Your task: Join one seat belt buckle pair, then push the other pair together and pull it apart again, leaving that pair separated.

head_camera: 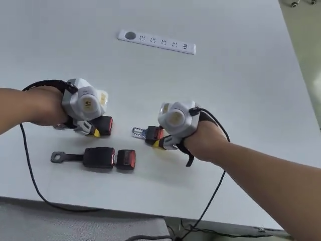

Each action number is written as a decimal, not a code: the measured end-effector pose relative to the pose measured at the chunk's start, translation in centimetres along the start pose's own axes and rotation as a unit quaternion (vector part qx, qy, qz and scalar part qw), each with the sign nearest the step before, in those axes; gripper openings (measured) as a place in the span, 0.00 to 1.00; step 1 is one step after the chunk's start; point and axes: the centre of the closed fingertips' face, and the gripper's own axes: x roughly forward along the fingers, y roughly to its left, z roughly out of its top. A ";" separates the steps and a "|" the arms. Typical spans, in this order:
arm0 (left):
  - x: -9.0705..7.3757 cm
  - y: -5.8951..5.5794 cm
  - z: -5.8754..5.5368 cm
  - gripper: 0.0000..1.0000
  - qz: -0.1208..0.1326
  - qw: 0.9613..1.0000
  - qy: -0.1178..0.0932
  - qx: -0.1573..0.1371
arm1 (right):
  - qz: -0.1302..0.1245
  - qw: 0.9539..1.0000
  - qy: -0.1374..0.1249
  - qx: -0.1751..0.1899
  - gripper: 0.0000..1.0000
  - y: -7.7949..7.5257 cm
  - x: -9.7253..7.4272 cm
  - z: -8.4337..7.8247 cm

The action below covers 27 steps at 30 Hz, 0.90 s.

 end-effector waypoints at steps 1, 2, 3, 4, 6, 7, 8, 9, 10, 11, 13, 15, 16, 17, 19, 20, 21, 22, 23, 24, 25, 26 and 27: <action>0.0 0.0 0.0 0.34 0.002 1.000 -0.001 0.000 | -0.001 1.000 0.002 0.000 0.35 0.0 -0.2 -0.4; 0.0 0.0 -0.1 0.34 0.005 1.000 -0.003 0.000 | -0.003 1.000 0.005 0.001 0.35 -0.1 -0.5 -1.0; 0.0 0.1 -0.1 0.34 0.007 1.000 -0.004 -0.002 | -0.004 1.000 0.008 0.000 0.35 -0.1 -0.6 -1.5; 0.0 0.0 -0.1 0.34 0.008 1.000 -0.005 -0.006 | -0.005 1.000 0.012 0.002 0.35 -0.2 -1.0 -2.1; 0.0 0.0 -0.1 0.34 0.009 1.000 -0.003 -0.010 | -0.006 1.000 0.020 0.004 0.35 -0.2 -1.4 -3.1; 0.0 0.0 -0.1 0.34 0.008 1.000 -0.002 -0.010 | -0.008 1.000 0.022 0.002 0.35 -0.2 -1.6 -3.4; 0.0 0.0 -0.1 0.34 0.007 1.000 0.001 -0.013 | -0.010 1.000 0.028 -0.002 0.35 -0.2 -1.9 -3.8; 0.0 0.1 -0.1 0.34 0.006 1.000 0.003 -0.016 | -0.015 0.999 0.034 -0.008 0.35 -0.2 -2.1 -4.3; 0.0 0.1 -0.1 0.34 0.007 1.000 0.005 -0.017 | -0.018 0.999 0.038 -0.009 0.35 -0.3 -2.3 -4.7; 0.0 0.0 -0.1 0.34 0.006 1.000 0.006 -0.013 | -0.020 0.999 0.040 -0.008 0.35 -0.3 -2.5 -5.0; 0.0 0.0 -0.1 0.34 0.007 1.000 0.007 -0.014 | -0.023 0.999 0.043 0.002 0.35 -0.5 -2.7 -5.6; -0.1 0.0 -0.1 0.34 0.009 1.000 0.008 -0.015 | -0.028 0.999 0.045 0.006 0.35 -0.6 -2.8 -5.9; -0.1 0.0 0.0 0.34 0.010 1.000 0.009 -0.016 | -0.028 0.999 0.045 0.006 0.35 -0.6 -2.8 -5.9; -0.2 0.0 0.0 0.34 0.011 1.000 0.009 -0.018 | -0.028 0.999 0.046 0.007 0.35 -0.6 -2.8 -5.9; -0.2 0.1 -0.1 0.35 0.013 0.999 0.011 -0.028 | -0.028 0.998 0.049 0.005 0.36 -0.6 -2.7 -5.8; -0.2 0.1 -0.1 0.35 0.014 0.999 0.013 -0.034 | -0.030 0.998 0.051 0.002 0.37 -0.7 -2.7 -5.8; -0.2 0.1 -0.1 0.35 0.016 0.999 0.013 -0.037 | -0.037 0.998 0.056 -0.005 0.39 -0.9 -2.7 -5.7; -0.2 0.1 -0.1 0.35 0.017 0.999 0.013 -0.036 | -0.039 0.998 0.058 -0.007 0.41 -1.0 -2.7 -5.7; -0.3 0.2 -0.1 0.35 0.021 0.999 0.014 -0.038 | -0.040 0.997 0.061 -0.007 0.42 -1.1 -2.7 -5.6; -0.4 0.2 -0.1 0.37 0.025 0.999 0.015 -0.039 | -0.046 0.997 0.064 -0.009 0.44 -1.3 -2.8 -5.6; -0.6 0.2 -0.3 0.39 0.029 0.999 0.018 -0.038 | -0.052 0.996 0.065 -0.011 0.46 -1.5 -2.8 -5.7; -0.8 0.2 -0.7 0.42 0.033 0.998 0.029 -0.037 | -0.058 0.996 0.066 -0.010 0.49 -1.6 -2.9 -5.7; -1.1 0.2 -0.9 0.43 0.035 0.998 0.030 -0.041 | -0.061 0.996 0.064 -0.007 0.52 -1.6 -3.0 -5.7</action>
